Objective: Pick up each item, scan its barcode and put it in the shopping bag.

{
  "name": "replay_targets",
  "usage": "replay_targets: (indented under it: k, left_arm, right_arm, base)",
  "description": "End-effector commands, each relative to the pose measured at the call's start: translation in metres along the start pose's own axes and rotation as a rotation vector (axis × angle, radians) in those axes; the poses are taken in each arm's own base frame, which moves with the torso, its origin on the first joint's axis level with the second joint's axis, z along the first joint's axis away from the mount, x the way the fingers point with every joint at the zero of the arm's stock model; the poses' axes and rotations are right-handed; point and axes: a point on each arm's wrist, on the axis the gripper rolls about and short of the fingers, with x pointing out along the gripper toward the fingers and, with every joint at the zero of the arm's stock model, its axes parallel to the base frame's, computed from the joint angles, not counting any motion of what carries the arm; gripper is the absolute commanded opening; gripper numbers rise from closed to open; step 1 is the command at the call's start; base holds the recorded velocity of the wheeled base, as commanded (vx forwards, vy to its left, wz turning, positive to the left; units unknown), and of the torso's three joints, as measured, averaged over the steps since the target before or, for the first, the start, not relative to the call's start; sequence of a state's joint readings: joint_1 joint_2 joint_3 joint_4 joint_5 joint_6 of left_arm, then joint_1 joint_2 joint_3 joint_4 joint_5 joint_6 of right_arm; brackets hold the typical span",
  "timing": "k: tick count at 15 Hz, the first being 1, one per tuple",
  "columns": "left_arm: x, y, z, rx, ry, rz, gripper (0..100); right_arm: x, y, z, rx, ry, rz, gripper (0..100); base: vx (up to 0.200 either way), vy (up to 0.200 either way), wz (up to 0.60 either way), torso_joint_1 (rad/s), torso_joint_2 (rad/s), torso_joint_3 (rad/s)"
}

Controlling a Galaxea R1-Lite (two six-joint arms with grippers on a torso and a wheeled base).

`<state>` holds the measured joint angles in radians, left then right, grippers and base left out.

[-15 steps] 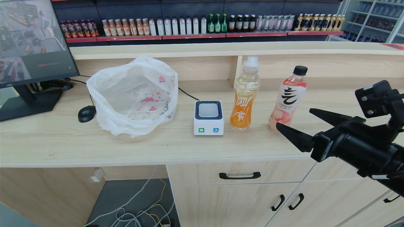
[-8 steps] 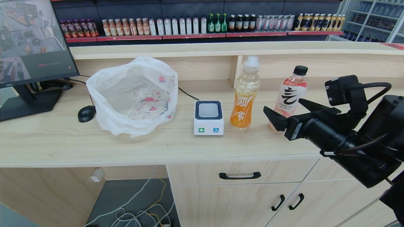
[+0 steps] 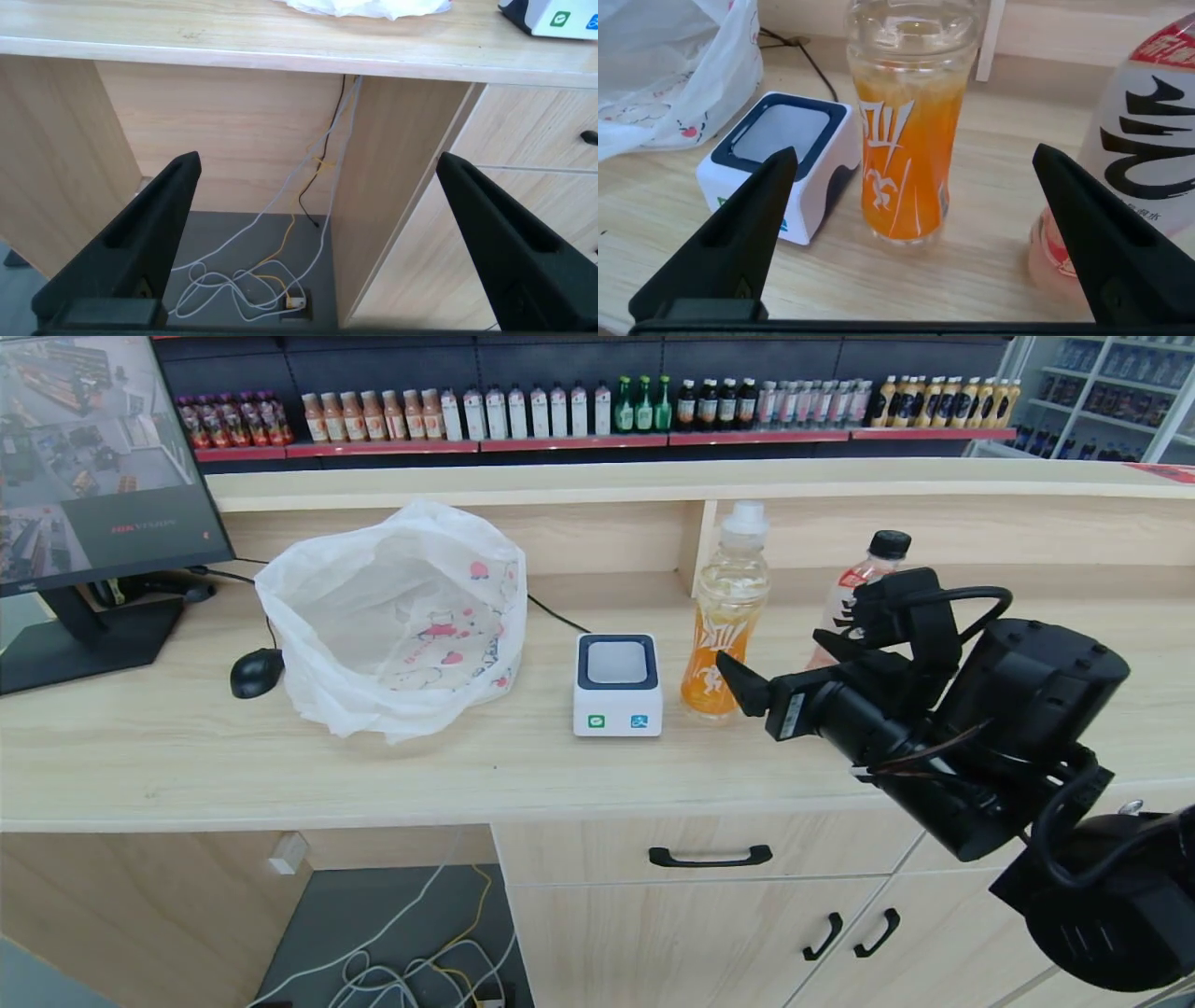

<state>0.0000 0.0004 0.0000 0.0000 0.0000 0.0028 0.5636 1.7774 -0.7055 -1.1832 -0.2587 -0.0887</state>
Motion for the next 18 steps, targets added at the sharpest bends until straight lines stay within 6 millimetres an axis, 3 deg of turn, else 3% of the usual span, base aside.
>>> replay_targets:
  k: [1,11,18]
  left_arm:
    - [0.0,0.0,0.0,0.0,0.0,0.0,100]
    - [0.0,0.0,0.0,0.0,0.0,0.0,100]
    - [0.0,0.0,0.0,0.0,0.0,0.0,100]
  right_arm:
    - [0.006,0.008,-0.008,-0.004,0.019,0.016,100]
    - [0.052,0.028,-0.02,0.013,-0.022,-0.053,100]
    - [0.072,0.032,-0.027,0.019,-0.033,-0.108,100]
  base:
    - [0.0,0.0,0.0,0.0,0.0,0.0]
    - [0.0,0.0,0.0,0.0,0.0,0.0]
    - [0.0,0.0,0.0,0.0,0.0,0.0]
